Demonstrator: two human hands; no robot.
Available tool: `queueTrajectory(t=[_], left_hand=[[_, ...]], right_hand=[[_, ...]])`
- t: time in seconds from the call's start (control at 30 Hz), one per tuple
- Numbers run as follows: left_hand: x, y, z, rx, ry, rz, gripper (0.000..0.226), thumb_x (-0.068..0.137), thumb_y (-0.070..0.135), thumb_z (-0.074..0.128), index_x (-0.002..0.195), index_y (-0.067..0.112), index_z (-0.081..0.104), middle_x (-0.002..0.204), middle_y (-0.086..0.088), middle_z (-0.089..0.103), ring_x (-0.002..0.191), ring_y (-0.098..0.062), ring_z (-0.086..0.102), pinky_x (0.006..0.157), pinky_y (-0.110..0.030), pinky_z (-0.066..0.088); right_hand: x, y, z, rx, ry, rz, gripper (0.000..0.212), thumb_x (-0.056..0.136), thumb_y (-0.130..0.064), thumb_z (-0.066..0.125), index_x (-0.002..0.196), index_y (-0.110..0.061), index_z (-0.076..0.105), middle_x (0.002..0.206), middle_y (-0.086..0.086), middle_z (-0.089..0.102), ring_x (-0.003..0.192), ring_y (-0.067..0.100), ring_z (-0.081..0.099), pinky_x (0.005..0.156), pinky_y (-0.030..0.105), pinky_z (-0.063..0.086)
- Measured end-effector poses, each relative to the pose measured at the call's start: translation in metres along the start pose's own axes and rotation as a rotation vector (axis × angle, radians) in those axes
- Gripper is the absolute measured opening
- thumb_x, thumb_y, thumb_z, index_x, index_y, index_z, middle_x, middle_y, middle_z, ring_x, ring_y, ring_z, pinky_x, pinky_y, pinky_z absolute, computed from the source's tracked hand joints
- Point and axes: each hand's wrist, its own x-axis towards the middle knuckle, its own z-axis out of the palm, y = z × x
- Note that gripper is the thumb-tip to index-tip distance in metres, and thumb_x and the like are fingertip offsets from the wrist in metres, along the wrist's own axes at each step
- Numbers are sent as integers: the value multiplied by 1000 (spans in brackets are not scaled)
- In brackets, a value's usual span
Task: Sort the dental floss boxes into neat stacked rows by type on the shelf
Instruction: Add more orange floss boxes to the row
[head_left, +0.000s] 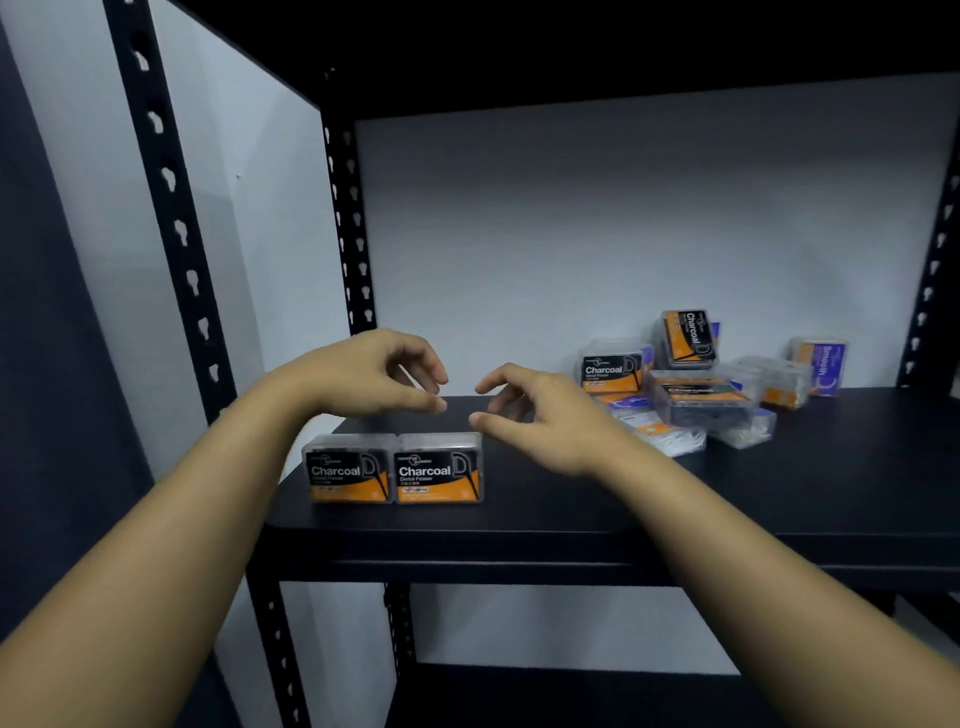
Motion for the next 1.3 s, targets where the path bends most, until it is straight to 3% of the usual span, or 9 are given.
queueTrajectory(t=[0.23, 0.37, 0.5, 0.63, 0.77, 0.87, 1.0, 1.1, 1.3], left_hand=[[54, 51, 32, 259, -242, -46, 14, 92, 32, 68, 102, 24, 73, 90, 6, 74, 75, -6, 66, 77, -32, 57], [91, 81, 47, 291, -387, -126, 21, 93, 25, 64, 109, 15, 72, 95, 4, 74, 83, -13, 70, 85, -40, 59], [117, 100, 64, 300, -431, -153, 25, 91, 30, 67, 110, 14, 72, 93, 5, 75, 84, -16, 70, 87, -43, 59], [135, 115, 80, 310, -401, -137, 28, 90, 34, 70, 108, 13, 70, 88, 6, 73, 81, -16, 69, 86, -43, 59], [152, 127, 87, 323, -366, -117, 25, 88, 37, 72, 101, 16, 70, 92, 3, 74, 79, -15, 69, 75, -36, 58], [166, 137, 88, 332, -262, -87, 24, 86, 37, 71, 99, 17, 71, 102, -2, 75, 93, -18, 73, 68, -31, 54], [186, 147, 96, 376, -141, -58, 18, 85, 39, 70, 94, 23, 71, 99, 2, 71, 97, -22, 67, 84, -37, 56], [199, 144, 104, 383, -62, -79, 19, 83, 37, 74, 96, 24, 70, 102, 4, 68, 94, -18, 65, 82, -35, 55], [211, 129, 132, 300, 203, -5, 49, 76, 28, 79, 121, 29, 60, 121, 6, 61, 103, -17, 57, 85, -36, 52]], right_hand=[[6, 3, -79, -401, -235, 229, 28, 84, -56, 72, 93, -30, 72, 89, -9, 70, 84, 13, 68, 80, 33, 57], [9, 16, -106, -444, -271, 320, 32, 80, -57, 72, 89, -27, 72, 85, 0, 78, 75, 23, 76, 75, 43, 65], [7, 28, -132, -484, -240, 360, 28, 84, -49, 75, 91, -22, 74, 79, -2, 74, 68, 19, 72, 72, 39, 65], [4, 46, -156, -481, -238, 412, 25, 85, -45, 75, 94, -21, 73, 74, -3, 72, 60, 18, 67, 63, 34, 59], [3, 69, -175, -522, -228, 421, 27, 84, -48, 75, 94, -23, 73, 90, 3, 76, 82, 24, 74, 67, 33, 59], [6, 82, -187, -542, -198, 393, 26, 85, -49, 74, 94, -25, 71, 90, -2, 71, 81, 20, 72, 70, 33, 60], [12, 101, -199, -532, -220, 370, 21, 84, -46, 75, 93, -27, 71, 90, -7, 67, 82, 13, 66, 68, 30, 54], [14, 111, -205, -517, -272, 348, 22, 82, -46, 77, 94, -29, 73, 90, -10, 68, 83, 9, 64, 70, 29, 51], [15, 124, -201, -463, -344, 281, 33, 72, -52, 81, 95, -31, 72, 96, -13, 69, 90, 10, 67, 87, 37, 58]])
